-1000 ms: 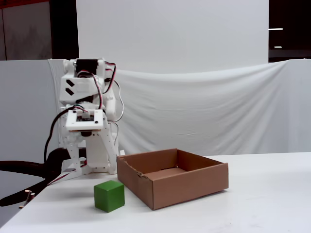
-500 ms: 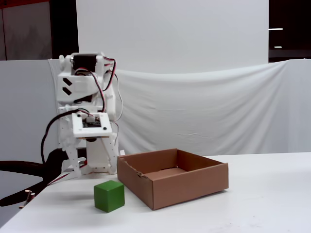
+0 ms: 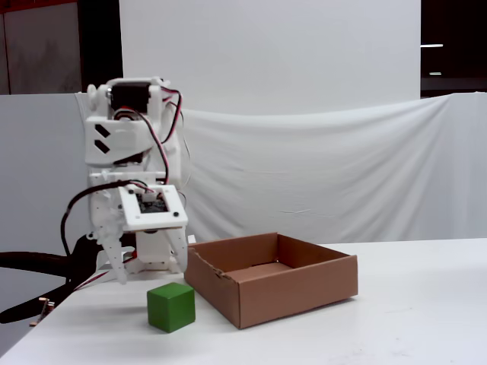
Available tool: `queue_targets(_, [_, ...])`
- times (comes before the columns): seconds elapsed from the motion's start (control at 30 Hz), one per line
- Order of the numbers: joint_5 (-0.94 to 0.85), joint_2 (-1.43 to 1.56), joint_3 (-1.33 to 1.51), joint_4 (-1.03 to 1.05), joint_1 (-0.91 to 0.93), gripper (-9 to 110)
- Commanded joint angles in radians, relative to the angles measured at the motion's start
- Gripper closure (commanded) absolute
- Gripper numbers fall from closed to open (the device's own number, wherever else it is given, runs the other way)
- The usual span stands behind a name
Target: Grasp a green cube and put it in a box.
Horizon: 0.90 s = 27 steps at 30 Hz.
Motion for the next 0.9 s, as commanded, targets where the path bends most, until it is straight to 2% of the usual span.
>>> queue_targets(0.0, [-0.031, -0.011, -0.069, 0.011, -0.014, 69])
queue_targets(0.27, [-0.077, -0.092, -0.138, 0.037, -0.040, 69])
queue_targets(0.57, [-0.086, -0.202, -0.167, -0.107, -0.051, 69])
queue_targets(0.87, [-0.086, -0.273, -0.207, -0.146, -0.072, 69])
